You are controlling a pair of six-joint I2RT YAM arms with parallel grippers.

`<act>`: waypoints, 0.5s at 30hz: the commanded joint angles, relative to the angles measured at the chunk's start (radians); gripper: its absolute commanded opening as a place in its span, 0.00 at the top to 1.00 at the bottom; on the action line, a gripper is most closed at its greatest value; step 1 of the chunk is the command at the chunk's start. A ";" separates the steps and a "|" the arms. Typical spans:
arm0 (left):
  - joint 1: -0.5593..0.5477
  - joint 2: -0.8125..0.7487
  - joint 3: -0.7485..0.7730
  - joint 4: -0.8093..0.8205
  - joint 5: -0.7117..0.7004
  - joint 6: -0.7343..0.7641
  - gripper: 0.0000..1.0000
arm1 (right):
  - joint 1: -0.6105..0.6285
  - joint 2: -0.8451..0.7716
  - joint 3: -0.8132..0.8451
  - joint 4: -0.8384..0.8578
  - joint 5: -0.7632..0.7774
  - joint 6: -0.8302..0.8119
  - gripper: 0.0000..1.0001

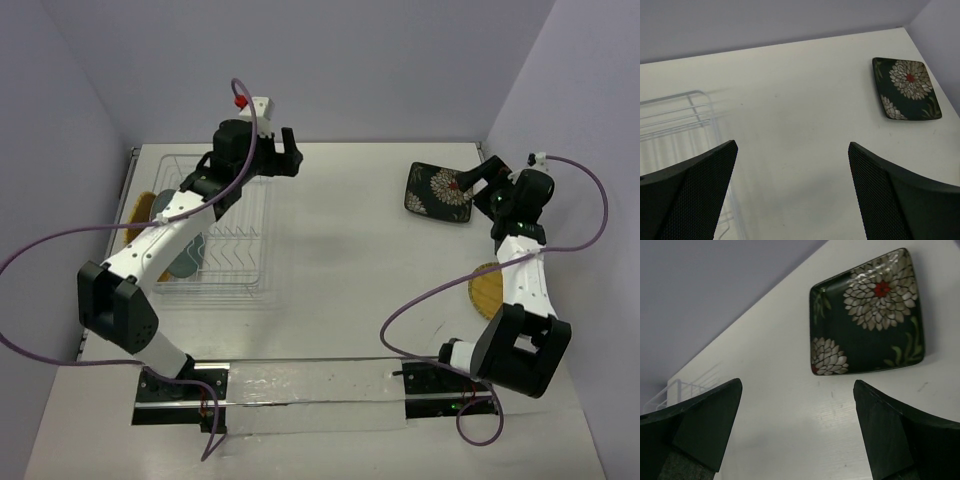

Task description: Load the plates into the dish rack

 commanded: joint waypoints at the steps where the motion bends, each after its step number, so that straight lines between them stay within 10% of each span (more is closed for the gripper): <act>1: -0.008 0.057 -0.001 0.136 0.115 -0.044 0.01 | -0.059 0.083 0.050 -0.054 0.017 -0.043 0.00; 15: -0.039 0.253 0.058 0.123 0.150 -0.090 0.01 | -0.080 0.599 0.456 -0.277 0.056 -0.245 0.01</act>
